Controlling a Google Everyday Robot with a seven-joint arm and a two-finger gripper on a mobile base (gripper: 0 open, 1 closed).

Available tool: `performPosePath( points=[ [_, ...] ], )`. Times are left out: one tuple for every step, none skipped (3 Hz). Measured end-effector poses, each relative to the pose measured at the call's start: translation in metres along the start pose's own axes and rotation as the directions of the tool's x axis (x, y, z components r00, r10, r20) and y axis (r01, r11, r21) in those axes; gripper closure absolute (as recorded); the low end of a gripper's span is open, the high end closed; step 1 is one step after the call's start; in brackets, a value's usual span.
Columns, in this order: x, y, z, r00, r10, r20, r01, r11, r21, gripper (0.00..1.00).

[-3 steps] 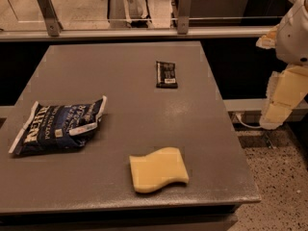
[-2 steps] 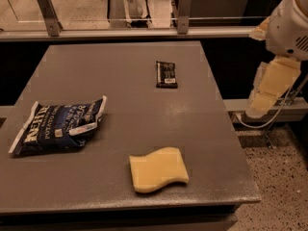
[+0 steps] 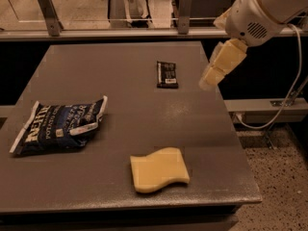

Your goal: Move rxbar chocolate near blue chip bag

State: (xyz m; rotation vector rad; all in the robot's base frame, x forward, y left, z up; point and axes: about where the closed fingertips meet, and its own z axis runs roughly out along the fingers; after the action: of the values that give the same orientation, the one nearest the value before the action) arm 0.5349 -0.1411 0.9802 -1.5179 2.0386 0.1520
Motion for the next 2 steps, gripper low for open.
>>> performPosePath(
  points=[
    [-0.0242, -0.0125, 0.0448, 0.983, 0.082, 0.163, -0.077, 0.9962, -0.040, 0.00],
    [-0.0241, -0.0122, 0.0447, 0.983, 0.082, 0.162, -0.076, 0.9963, -0.041, 0.00]
  ],
)
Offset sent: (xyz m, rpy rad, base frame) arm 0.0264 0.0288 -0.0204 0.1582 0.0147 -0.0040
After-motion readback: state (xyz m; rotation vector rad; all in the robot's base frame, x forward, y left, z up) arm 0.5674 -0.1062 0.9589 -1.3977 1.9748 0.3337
